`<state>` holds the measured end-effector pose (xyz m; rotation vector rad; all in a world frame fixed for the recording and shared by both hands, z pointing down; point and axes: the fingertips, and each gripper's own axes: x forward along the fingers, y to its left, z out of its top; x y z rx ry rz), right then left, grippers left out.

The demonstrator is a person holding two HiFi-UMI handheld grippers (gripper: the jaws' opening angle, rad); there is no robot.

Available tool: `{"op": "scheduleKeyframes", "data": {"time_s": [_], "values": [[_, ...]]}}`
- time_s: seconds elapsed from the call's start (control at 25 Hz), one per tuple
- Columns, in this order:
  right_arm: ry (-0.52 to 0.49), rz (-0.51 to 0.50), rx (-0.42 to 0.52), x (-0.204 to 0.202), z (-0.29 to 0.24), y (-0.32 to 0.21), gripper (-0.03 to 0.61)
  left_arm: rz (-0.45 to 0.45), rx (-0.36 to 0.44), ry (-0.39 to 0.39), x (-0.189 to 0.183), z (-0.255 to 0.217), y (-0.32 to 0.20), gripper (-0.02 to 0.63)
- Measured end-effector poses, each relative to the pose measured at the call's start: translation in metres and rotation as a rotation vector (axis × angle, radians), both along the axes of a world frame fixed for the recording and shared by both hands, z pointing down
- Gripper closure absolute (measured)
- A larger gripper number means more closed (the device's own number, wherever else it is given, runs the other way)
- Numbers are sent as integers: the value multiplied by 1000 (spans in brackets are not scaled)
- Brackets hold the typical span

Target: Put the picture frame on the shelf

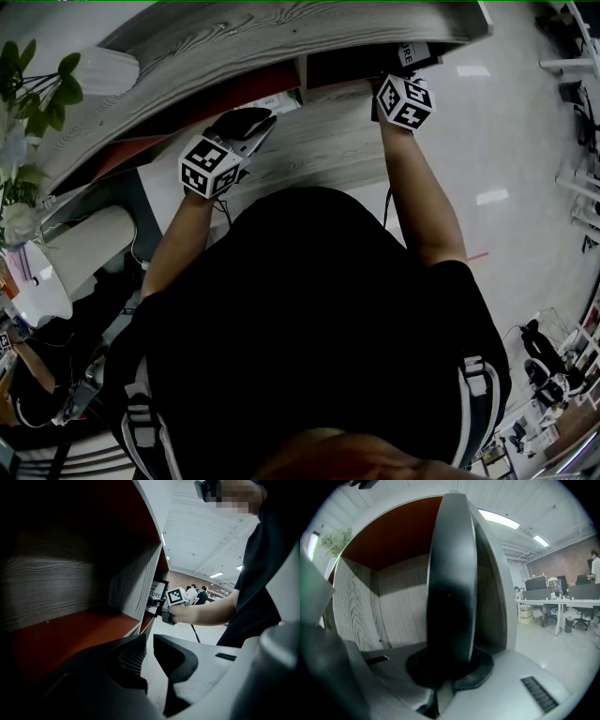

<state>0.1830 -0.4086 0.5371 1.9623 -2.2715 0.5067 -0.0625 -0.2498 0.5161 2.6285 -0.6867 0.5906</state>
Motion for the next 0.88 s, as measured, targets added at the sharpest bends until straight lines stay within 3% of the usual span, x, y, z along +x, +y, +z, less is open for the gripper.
{"op": "scheduleKeyframes", "data": {"time_s": [0.12, 0.52, 0.88], "values": [[-12, -11, -5, -1, 1, 1, 551, 3, -7, -7, 1, 1, 1, 561], [-45, -40, -34, -7, 9, 3, 433, 8, -16, -2, 3, 3, 3, 561], [-44, -51, -45, -9, 12, 10, 416, 11, -19, -1, 3, 4, 5, 561]]}}
